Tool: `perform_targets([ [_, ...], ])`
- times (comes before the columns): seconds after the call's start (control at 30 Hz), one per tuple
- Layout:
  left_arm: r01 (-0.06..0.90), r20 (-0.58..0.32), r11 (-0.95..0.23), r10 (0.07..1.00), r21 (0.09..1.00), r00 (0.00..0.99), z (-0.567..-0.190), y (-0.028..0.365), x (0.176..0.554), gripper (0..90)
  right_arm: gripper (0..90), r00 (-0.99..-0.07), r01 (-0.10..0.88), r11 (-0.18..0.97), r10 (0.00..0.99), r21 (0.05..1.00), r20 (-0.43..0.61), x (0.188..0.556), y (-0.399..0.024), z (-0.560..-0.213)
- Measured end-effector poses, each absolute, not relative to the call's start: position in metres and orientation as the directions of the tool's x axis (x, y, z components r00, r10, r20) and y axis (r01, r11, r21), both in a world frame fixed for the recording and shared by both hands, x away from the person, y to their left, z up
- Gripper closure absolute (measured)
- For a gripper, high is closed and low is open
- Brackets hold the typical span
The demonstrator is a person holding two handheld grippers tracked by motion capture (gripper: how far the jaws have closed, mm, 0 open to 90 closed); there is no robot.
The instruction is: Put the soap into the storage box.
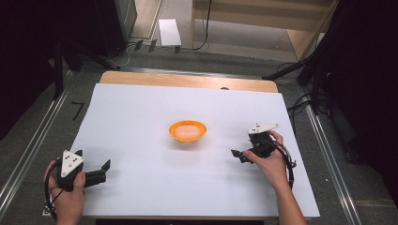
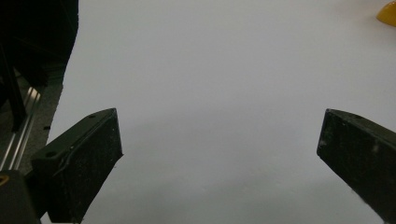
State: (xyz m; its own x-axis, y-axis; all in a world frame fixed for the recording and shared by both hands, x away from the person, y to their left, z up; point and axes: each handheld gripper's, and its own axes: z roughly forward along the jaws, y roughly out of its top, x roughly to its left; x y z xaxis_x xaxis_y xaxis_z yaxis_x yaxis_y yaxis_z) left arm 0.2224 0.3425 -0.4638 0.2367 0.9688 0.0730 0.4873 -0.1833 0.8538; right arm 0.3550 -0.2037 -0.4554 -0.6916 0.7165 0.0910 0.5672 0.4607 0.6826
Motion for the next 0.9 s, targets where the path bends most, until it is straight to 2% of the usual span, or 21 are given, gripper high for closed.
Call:
perform_targets([
  [0.9, 0.488, 0.076, -0.186, 0.968, 0.853, 0.237, -0.464, 0.342, 0.222, 0.3, 0.0, -0.555, 0.588, 0.288, 0.824, 0.756, 0.118, 0.297, -0.269, -0.479],
])
